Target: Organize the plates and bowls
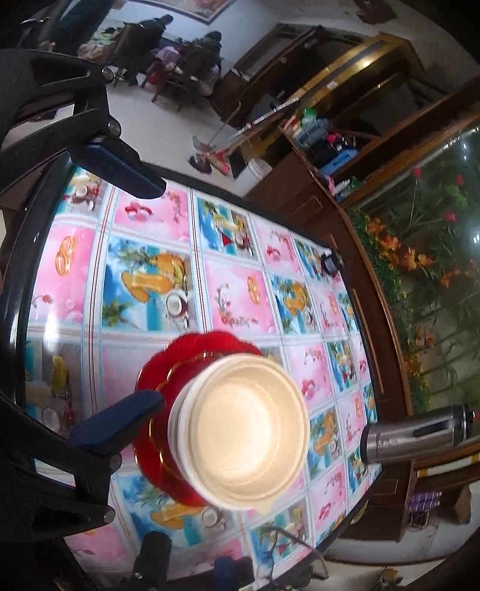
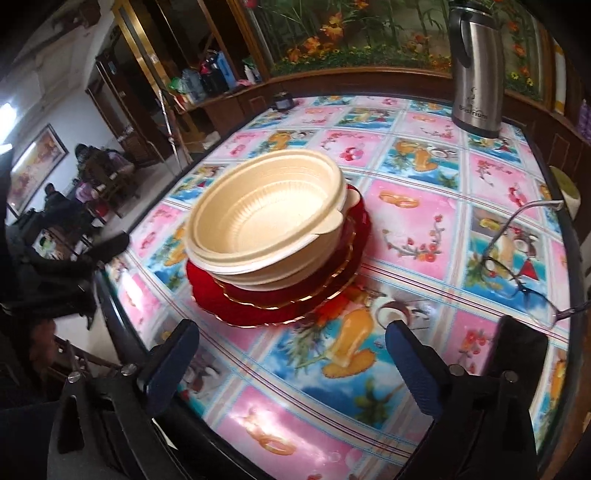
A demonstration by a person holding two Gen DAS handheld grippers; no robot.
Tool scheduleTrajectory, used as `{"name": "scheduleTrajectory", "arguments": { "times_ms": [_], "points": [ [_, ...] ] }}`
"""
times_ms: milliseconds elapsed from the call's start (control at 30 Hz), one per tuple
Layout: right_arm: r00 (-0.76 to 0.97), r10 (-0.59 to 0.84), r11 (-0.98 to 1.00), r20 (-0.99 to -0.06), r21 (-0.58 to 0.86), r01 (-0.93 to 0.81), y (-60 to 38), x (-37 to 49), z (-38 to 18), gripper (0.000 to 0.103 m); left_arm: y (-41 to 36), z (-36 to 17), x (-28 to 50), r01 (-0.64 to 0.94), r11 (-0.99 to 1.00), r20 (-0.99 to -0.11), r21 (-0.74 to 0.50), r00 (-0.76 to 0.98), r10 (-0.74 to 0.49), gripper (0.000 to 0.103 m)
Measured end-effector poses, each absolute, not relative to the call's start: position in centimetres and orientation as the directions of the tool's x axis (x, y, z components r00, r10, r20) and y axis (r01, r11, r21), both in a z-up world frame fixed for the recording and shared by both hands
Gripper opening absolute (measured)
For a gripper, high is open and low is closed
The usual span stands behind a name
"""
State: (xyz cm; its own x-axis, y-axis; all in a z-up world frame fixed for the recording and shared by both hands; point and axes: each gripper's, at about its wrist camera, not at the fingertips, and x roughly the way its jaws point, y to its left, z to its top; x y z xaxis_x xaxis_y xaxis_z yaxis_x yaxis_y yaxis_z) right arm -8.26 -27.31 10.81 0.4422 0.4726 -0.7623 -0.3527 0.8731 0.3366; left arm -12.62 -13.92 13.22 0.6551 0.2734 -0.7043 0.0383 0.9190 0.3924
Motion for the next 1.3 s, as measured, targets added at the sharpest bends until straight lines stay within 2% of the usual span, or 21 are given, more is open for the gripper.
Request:
{"name": "scheduleTrajectory", "arguments": {
  "times_ms": [200, 700, 1300],
  "points": [
    [0.444, 0.542, 0.840, -0.713, 0.439, -0.320, -28.3, -8.1, 10.5, 0.102, -13.8, 13.0, -12.5, 0.058, 0.931, -0.721, 0.361, 0.650, 0.239, 0.103],
    [0.473, 0.517, 0.856, -0.713, 0.436, -0.277, -29.2, -8.5, 10.4, 0.102, -14.2, 11.8, -11.7, 0.125, 0.945, -0.765, 0.304, 0.622, 0.164, 0.103],
    [0.472, 0.500, 0.866, -0.726, 0.431, -0.254, -29.2, -8.4, 10.2, 0.102, -14.2, 11.3, -11.2, 0.134, 0.947, -0.770, 0.292, 0.620, 0.149, 0.103]
  ]
}}
